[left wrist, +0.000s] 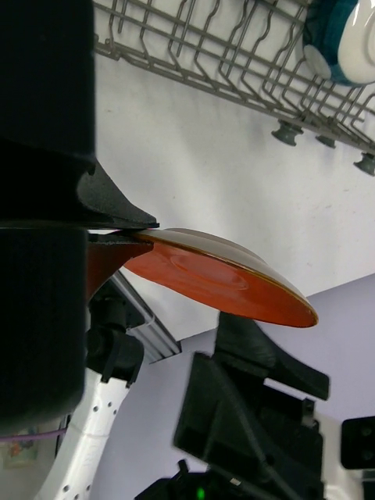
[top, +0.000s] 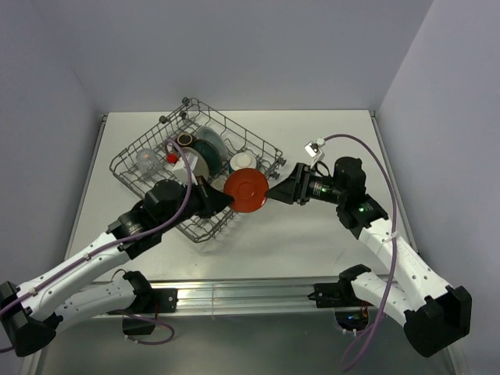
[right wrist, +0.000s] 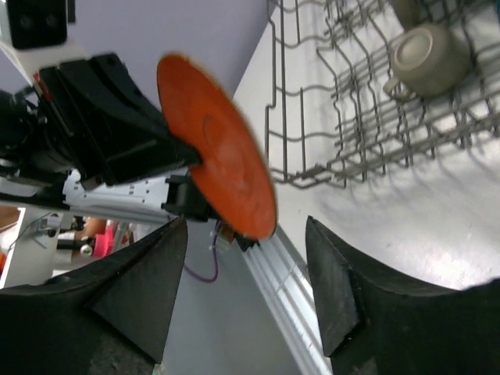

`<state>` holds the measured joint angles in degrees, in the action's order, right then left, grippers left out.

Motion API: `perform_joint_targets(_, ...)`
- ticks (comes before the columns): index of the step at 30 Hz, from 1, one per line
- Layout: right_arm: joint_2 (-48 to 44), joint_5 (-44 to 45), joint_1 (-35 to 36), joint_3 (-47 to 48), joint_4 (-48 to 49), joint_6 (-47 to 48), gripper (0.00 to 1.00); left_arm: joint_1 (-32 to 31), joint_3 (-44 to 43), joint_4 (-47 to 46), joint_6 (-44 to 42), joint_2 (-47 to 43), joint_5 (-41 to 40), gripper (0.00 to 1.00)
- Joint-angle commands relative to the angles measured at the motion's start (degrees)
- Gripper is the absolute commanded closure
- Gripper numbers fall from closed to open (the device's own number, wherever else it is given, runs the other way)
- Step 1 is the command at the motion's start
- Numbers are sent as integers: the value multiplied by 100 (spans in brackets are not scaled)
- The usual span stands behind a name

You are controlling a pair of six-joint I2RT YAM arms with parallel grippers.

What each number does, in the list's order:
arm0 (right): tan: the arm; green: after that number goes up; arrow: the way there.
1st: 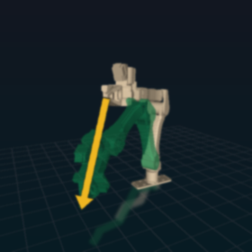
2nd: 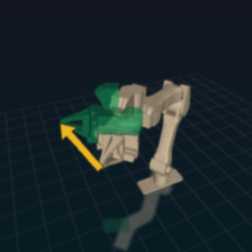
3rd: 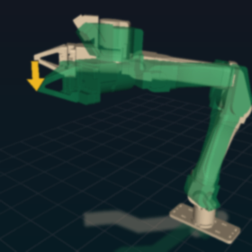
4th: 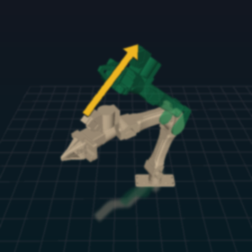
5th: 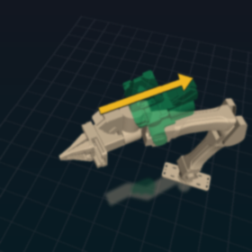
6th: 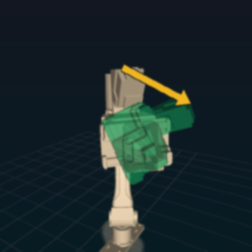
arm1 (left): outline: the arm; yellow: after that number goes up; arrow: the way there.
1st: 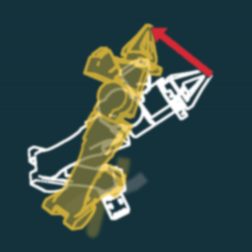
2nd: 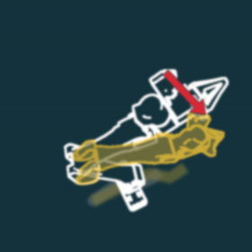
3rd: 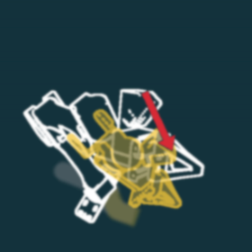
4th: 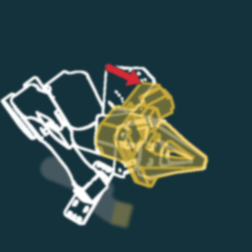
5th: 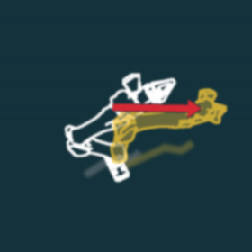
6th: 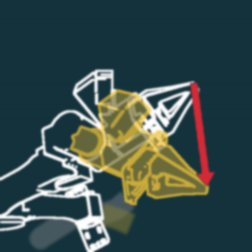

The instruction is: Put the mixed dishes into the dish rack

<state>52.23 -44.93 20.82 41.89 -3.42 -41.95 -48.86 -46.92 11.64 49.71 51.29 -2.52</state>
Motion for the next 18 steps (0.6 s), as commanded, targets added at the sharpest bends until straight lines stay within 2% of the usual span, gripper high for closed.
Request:
perform_joint_targets(1, 173, 212, 54, -5, 1183, -225, 35, 26, 129, -575, 187, -321, 402, 100)
perform_joint_targets(3, 418, 186, 71, 56, 1291, -243, 39, 26, 226, -619, 258, -453, 481, 100)
perform_joint_targets(7, 727, -68, 177, 100, 1800, -454, 54, 35, 306, -628, 311, -593, 569, 100)
perform_joint_targets(12, 1166, -578, 396, 162, 2503, -691, 55, 105, 306, -716, 293, -673, 736, 100)
perform_joint_targets(15, 1377, -745, 563, 293, 2680, -700, 70, 157, 192, -584, 249, -655, 718, 100)
perform_joint_targets(16, 1430, -772, 590, 328, 2697, -700, 83, 210, 174, -540, 241, -655, 710, 100)
perform_joint_targets(18, 1649, -929, 669, 425, 2802, -744, 100, 315, 96, -374, 223, -638, 736, 99)
